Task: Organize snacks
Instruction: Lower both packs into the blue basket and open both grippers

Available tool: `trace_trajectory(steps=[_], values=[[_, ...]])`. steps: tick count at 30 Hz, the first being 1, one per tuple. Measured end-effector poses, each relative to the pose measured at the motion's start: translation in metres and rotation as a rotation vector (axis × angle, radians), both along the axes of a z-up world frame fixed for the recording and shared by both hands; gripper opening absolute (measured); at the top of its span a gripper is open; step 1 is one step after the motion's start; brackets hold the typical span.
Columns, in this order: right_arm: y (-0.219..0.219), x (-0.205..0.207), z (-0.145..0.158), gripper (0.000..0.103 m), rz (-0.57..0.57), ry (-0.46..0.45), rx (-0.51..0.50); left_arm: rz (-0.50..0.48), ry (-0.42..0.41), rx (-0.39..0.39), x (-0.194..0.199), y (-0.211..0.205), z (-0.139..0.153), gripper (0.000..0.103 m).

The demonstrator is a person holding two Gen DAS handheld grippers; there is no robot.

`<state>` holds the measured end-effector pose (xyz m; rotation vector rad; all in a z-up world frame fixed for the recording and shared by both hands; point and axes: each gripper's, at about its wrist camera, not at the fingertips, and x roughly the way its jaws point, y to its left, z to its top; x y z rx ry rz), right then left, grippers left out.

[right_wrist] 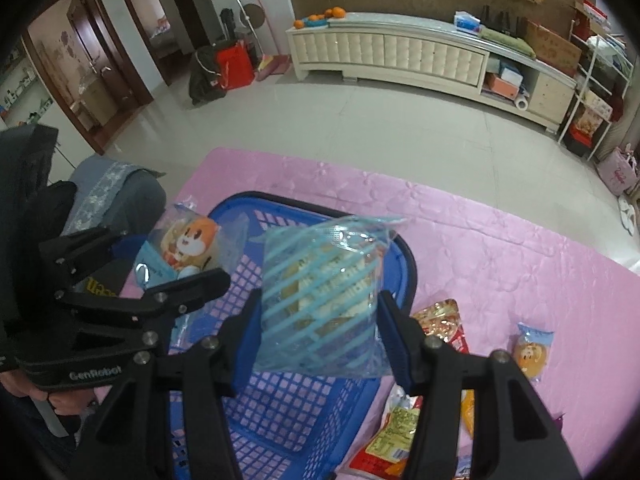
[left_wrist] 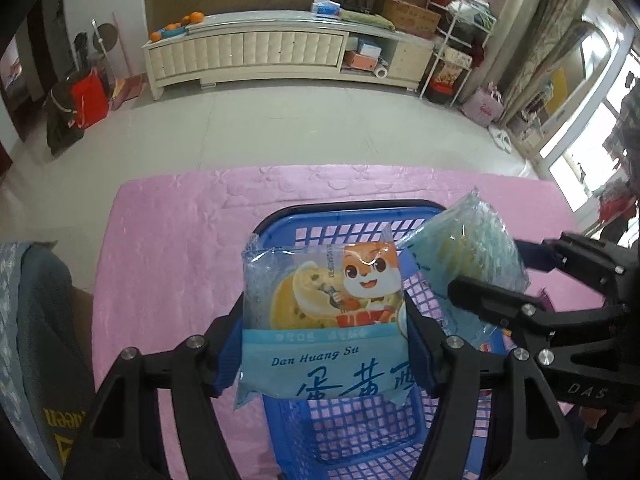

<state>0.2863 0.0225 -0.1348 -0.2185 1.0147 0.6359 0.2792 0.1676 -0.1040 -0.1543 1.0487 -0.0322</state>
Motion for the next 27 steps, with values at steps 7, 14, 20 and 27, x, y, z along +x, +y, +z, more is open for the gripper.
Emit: trace_trajectory(steps=[7,14,20,27], values=[[-0.019,0.001,0.005,0.088,-0.076,-0.055,-0.011,-0.018,-0.011,0.099,0.001,-0.014,-0.001,0.08],[-0.035,-0.003,0.009,0.088,-0.103,-0.031,-0.003,0.005,-0.028,0.082,-0.007,-0.012,0.01,0.08],[-0.041,-0.008,0.016,0.088,-0.106,-0.033,-0.013,0.003,-0.041,0.073,-0.019,-0.019,0.022,0.08],[-0.058,-0.024,0.032,0.088,-0.117,-0.049,-0.001,-0.026,-0.062,0.083,-0.047,-0.039,0.039,0.08]])
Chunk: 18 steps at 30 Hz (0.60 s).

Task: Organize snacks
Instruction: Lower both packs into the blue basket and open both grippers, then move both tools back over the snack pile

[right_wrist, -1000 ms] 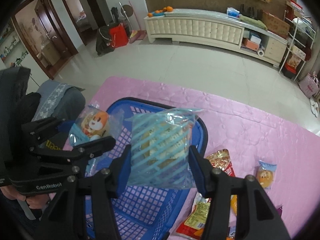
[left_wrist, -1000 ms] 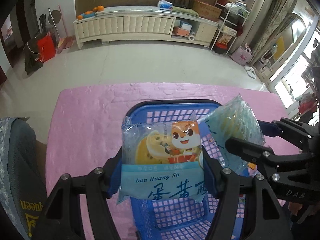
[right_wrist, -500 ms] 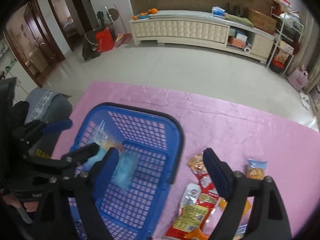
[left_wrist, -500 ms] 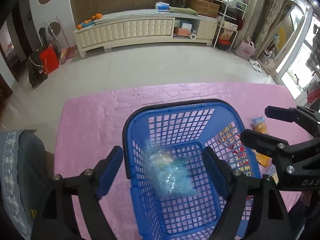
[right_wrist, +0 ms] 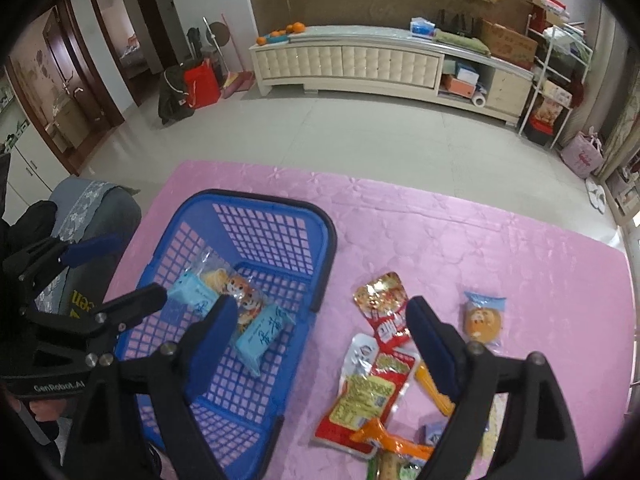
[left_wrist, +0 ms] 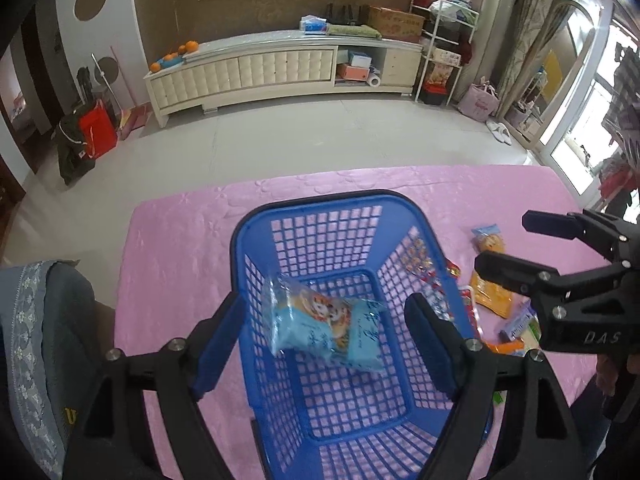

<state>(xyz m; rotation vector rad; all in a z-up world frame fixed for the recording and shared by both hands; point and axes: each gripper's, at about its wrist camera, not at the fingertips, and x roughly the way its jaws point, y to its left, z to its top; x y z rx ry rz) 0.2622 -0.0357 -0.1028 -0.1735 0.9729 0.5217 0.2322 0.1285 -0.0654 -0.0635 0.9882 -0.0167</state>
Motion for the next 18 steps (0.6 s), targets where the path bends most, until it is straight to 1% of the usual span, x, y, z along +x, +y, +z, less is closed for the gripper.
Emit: trace_trajectory(steps=[5,11,15,18], values=[[-0.018,-0.018,0.012,0.088,-0.01,-0.013,0.01,-0.011,-0.021,0.008,-0.02,-0.015,0.016,0.08],[-0.039,-0.043,0.026,0.088,-0.017,-0.029,0.02,-0.03,-0.048,-0.002,-0.044,-0.04,0.032,0.08],[-0.056,-0.057,0.032,0.088,-0.025,-0.044,0.022,-0.053,-0.06,-0.019,-0.057,-0.058,0.038,0.08],[-0.071,-0.064,0.033,0.088,-0.036,-0.048,0.022,-0.071,-0.067,-0.015,-0.063,-0.075,0.041,0.08]])
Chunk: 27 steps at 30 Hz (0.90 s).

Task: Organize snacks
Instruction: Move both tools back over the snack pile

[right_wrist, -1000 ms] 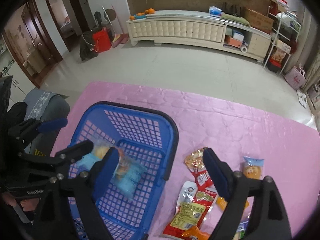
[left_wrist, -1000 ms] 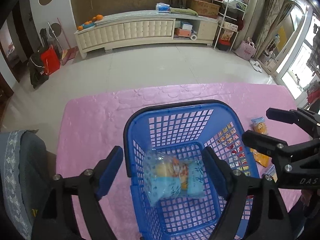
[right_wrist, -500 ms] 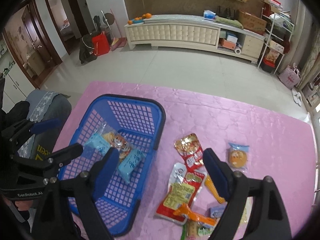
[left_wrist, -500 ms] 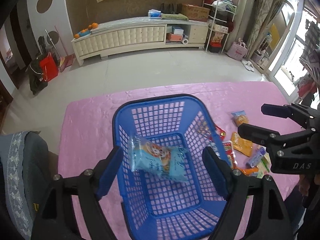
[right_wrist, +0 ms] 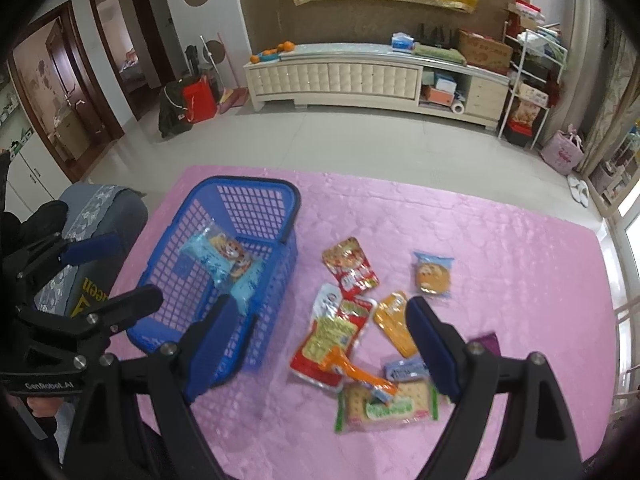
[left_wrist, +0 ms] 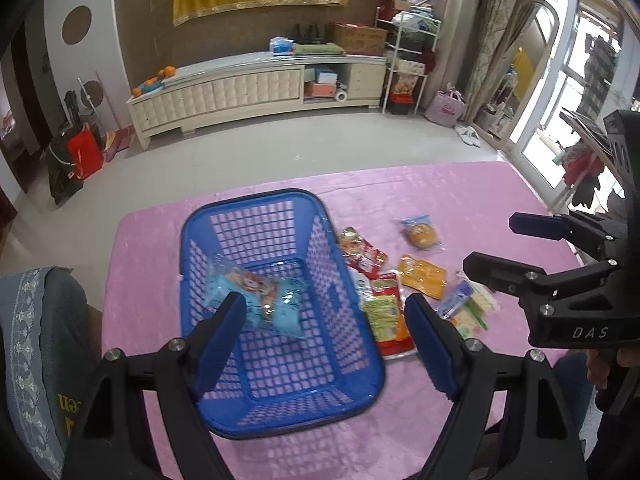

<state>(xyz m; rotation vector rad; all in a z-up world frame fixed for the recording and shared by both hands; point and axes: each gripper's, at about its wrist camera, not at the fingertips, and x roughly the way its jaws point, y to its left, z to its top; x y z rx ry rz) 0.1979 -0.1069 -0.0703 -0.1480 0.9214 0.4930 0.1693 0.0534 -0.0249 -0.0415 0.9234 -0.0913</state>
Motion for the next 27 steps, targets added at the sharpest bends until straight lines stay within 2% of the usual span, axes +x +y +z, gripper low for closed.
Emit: trace_trajectory(steps=[7,14,23,27], values=[[-0.035,-0.019,-0.016,0.088,-0.009,0.003,-0.002,-0.02,-0.001,-0.001,-0.018,-0.032,-0.011,0.08],[-0.068,-0.04,-0.048,0.088,0.048,-0.01,-0.005,-0.018,-0.006,-0.023,-0.046,-0.061,-0.041,0.08],[-0.101,-0.048,-0.085,0.088,0.072,-0.011,-0.051,-0.042,0.063,-0.032,-0.04,-0.096,-0.078,0.08],[-0.107,-0.046,-0.099,0.088,0.125,-0.012,-0.051,-0.012,0.082,-0.071,-0.039,-0.107,-0.094,0.08]])
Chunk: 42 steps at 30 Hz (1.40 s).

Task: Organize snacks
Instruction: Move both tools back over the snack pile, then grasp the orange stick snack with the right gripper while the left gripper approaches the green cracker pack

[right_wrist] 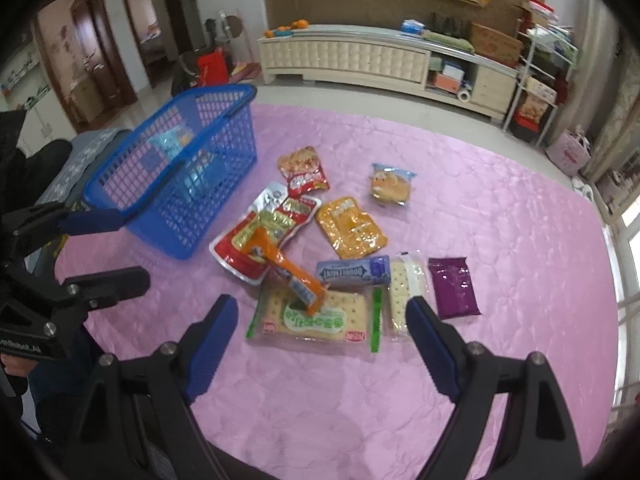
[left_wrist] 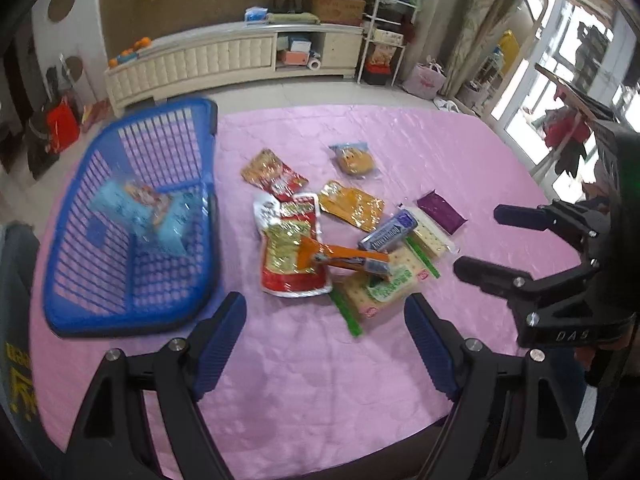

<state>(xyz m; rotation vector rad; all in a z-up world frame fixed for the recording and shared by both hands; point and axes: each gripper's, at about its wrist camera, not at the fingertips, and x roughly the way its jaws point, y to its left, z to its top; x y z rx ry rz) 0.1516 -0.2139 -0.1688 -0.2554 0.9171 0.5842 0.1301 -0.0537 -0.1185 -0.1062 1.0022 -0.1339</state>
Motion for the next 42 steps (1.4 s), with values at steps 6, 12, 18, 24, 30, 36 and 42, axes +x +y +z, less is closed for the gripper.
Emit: trace_trajectory(steps=[6,12,18,24,30,36,42], values=[[0.008,0.007,-0.036,0.088,0.146,-0.003,-0.044,0.006,0.019,0.036,-0.013,-0.017,-0.03,0.08],[0.026,0.016,-0.067,0.072,0.249,-0.003,-0.082,0.042,0.067,0.035,-0.01,-0.014,-0.058,0.08],[0.047,0.025,-0.079,0.071,0.349,0.021,-0.122,0.057,0.095,0.015,-0.004,-0.007,-0.071,0.08],[0.063,0.047,-0.088,0.071,0.381,0.084,-0.137,0.061,0.113,0.003,0.002,-0.001,-0.079,0.08],[0.08,0.052,-0.096,0.062,0.429,0.034,-0.211,0.052,0.121,0.005,0.004,0.001,-0.084,0.08],[0.088,0.053,-0.102,0.026,0.48,0.074,-0.227,0.051,0.128,-0.002,0.007,0.002,-0.085,0.08],[0.066,0.047,-0.085,0.024,0.402,0.078,-0.161,0.009,0.11,0.001,0.006,-0.003,-0.079,0.08]])
